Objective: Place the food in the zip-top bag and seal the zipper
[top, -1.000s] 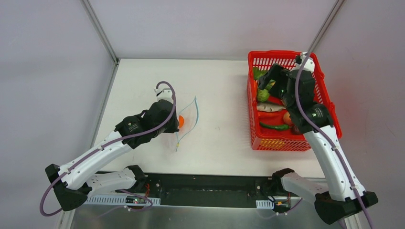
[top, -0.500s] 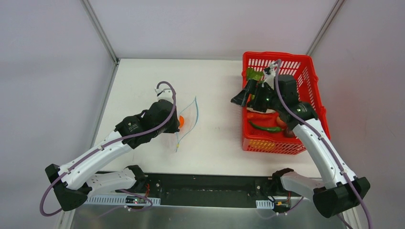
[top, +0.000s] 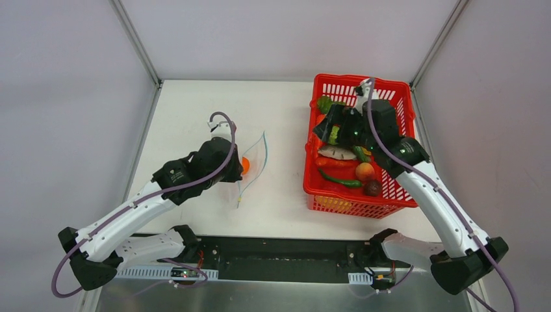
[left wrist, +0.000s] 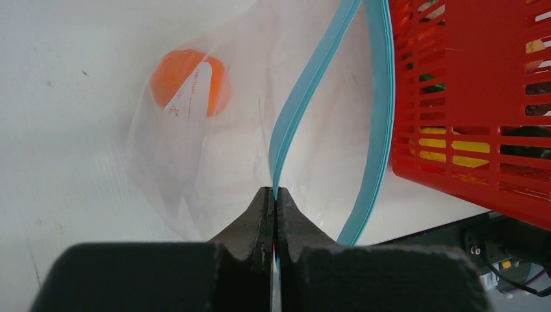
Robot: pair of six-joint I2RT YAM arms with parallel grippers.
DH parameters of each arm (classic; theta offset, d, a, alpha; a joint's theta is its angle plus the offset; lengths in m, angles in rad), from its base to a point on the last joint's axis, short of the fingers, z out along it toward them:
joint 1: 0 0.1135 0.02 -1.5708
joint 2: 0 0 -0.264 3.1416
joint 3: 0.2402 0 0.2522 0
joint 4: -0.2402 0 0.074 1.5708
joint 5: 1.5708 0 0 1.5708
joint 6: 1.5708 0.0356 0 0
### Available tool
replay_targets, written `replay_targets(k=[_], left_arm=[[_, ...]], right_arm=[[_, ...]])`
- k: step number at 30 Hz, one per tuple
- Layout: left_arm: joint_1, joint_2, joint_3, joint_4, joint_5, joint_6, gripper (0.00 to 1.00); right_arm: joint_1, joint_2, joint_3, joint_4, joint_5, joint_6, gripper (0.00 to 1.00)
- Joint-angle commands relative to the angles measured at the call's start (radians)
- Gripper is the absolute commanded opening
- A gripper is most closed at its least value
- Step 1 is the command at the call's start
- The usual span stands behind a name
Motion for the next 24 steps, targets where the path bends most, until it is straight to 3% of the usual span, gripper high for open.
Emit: replay_targets(k=[1,5,14,15,18,24], left_arm=[[0.014,-0.019,-0.008,0.01,-0.017,-0.014,0.0],[0.015,-0.02,-0.009,0.009,-0.013,-0.014,0.0],[0.015,-0.019,-0.013,0.012,0.005,-0.015,0.0],[0.016,-0.019,-0.012,0.014,0.007,-0.016,0.0],[0.015,-0.021,-0.008,0.011,0.007,-0.015,0.0],[0.015,-0.019,0.001,0.001,0.018,-0.013,0.0]], right_arm=[[-0.094,-0.051,0.028,0.044,0.271,-0.059,0.92],[-0.252,0.018,0.011,0.008,0.166,-0.032,0.83],[-0.307,0.217,-0.003,0.034,-0.027,-0.017,0.65],[-0.307,0.248,0.0,0.044,-0.036,-0.004,0.65],[-0.307,0.333,0.017,0.072,-0.018,0.052,0.78],[-0.301,0.493,0.077,0.103,0.057,0.158,0.84]])
